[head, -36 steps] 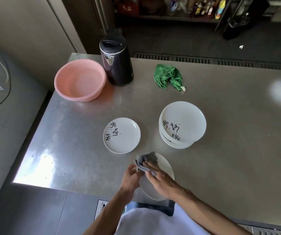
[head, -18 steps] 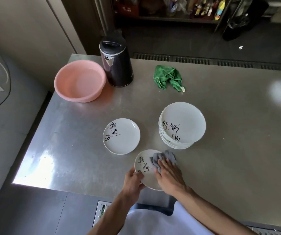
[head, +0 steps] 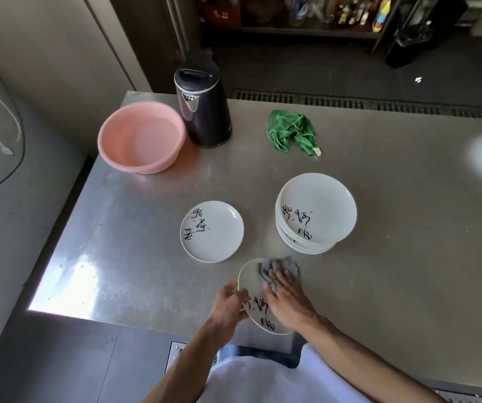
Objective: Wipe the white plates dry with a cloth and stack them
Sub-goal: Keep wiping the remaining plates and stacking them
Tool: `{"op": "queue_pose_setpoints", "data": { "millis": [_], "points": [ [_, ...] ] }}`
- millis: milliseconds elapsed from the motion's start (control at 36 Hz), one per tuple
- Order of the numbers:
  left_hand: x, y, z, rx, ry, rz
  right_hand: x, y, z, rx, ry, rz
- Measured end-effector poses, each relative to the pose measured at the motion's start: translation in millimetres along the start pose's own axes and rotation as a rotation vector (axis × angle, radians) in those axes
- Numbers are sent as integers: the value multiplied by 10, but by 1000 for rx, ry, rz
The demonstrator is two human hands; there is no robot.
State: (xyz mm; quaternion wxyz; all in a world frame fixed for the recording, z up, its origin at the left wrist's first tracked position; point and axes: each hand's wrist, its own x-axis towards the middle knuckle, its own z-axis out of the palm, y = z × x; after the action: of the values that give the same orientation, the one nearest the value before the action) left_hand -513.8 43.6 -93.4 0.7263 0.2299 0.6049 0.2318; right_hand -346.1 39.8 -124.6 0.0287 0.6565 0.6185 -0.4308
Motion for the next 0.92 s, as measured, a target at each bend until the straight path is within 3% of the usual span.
{"op": "queue_pose_setpoints", "data": {
  "millis": [139,333,472,556,611,694,917],
  "points": [
    [3,-7,13,10,-69,35,-117,51,138,142,-70,-227],
    [31,-51,-23,-109,29,-17,-45,170,66,-130,-8,-106],
    [84,2,-24,-250,109,-59,-246,69,18,-80,-91,-354],
    [74,22,-16,-235,46,-52,-270,-55,-62,26,-107,-398],
    [35,39,-22,-168,-7,-28,-247,-89,-92,104,-96,-381],
    [68,33,-14,-83,58,-61,-179,-48,-50,124,-53,-262],
    [112,-10,38,-20,148,-83,-14,55,120,-74,74,70]
  ]
}}
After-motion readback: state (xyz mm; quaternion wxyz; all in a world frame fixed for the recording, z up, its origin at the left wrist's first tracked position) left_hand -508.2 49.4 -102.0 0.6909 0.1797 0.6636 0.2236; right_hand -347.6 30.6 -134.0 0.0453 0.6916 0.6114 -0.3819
